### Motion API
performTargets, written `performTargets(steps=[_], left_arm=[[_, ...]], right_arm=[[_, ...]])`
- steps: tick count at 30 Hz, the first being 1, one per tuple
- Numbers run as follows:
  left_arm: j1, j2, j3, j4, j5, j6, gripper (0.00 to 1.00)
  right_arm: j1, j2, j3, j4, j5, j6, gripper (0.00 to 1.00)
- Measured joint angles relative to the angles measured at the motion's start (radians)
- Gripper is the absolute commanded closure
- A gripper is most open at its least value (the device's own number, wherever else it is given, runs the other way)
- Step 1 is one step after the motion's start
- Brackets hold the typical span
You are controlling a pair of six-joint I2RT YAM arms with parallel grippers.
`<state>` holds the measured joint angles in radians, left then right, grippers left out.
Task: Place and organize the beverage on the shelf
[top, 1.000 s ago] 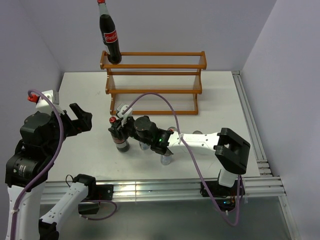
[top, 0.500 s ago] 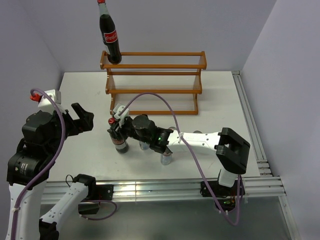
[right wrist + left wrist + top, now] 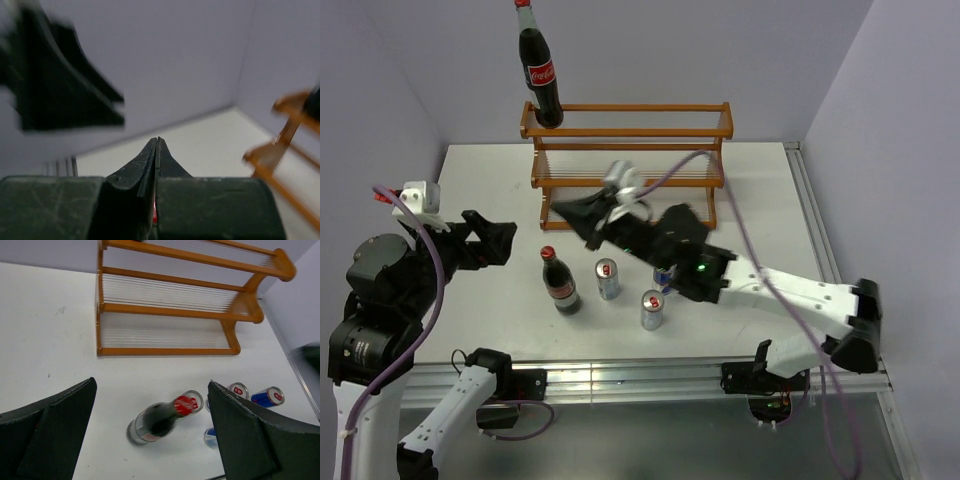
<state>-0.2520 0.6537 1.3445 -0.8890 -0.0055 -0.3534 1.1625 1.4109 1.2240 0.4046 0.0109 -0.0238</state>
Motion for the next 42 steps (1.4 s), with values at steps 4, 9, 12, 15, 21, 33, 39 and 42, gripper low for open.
performTargets(steps=[4,9,12,15,21,33,39,42], left_arm=[[0.0,-0.001,-0.019,0.058,0.079,0.01,0.0],[-0.001,0.0,-0.085,0.142,0.053,0.0,0.0],[-0.001,0.004,-0.117,0.165,0.04,-0.005,0.01],[-0.001,0.016,-0.117,0.169,0.035,-0.005,0.0],[-0.001,0.019,-0.112,0.139,0.036,-0.003,0.01],[-0.016,0.123,-0.036,-0.073,0.069,-0.005,0.01],[-0.155,0.22,-0.022,-0.154,-0.033,-0.036,0.01],[-0.259,0.26,-0.02,-0.179,-0.09,-0.066,0.0]], right_arm=[[0.0,-0.175,0.099,0.027,0.053,-0.007,1.0],[-0.016,-0.262,0.141,0.011,0.13,0.002,1.0],[-0.038,-0.247,0.121,-0.024,0.131,0.008,1.0],[-0.045,-0.21,0.09,-0.074,0.132,0.011,1.0],[-0.056,-0.171,0.063,-0.253,0.144,0.027,0.59],[-0.081,-0.274,-0.066,-0.394,0.261,0.14,0.14],[-0.094,-0.277,-0.138,-0.473,0.306,0.189,0.12],[-0.1,-0.28,-0.165,-0.502,0.319,0.203,0.12]])
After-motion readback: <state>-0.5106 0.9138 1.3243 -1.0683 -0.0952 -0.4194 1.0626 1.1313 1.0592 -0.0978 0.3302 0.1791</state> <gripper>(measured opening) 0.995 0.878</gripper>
